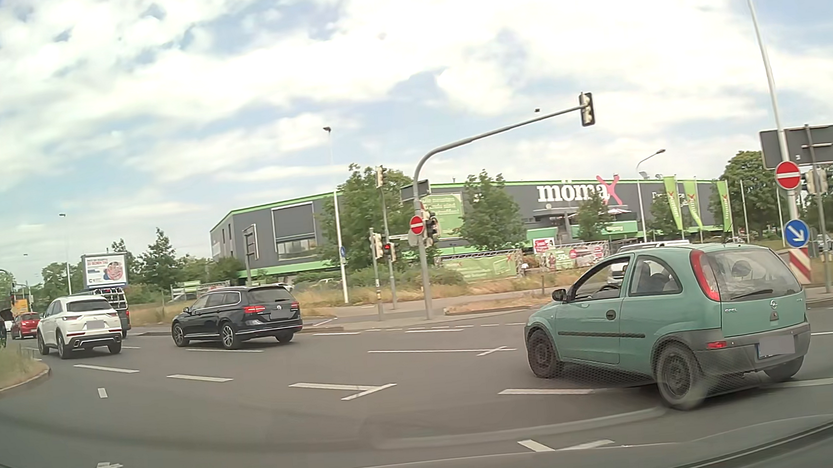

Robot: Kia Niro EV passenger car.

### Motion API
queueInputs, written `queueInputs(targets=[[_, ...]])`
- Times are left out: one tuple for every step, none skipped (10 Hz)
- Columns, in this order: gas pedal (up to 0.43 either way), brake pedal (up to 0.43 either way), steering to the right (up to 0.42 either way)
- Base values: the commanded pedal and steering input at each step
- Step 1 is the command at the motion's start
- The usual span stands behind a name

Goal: Follow the waypoints while adhering to traffic rules and regulations

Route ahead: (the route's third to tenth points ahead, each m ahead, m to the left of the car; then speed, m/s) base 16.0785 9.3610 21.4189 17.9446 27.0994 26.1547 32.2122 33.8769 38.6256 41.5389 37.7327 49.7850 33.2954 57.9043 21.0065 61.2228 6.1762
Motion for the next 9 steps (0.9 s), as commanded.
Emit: queueInputs(targets=[[0.039, 0.018, -0.267], [0.0, 0.018, -0.268], [0.0, 0.018, -0.268], [0.0, 0.018, -0.269], [0.0, 0.018, -0.27], [0.0, 0.024, -0.272], [0.0, 0.018, -0.275], [0.0, 0.018, -0.276], [0.0, 0.024, -0.275]])
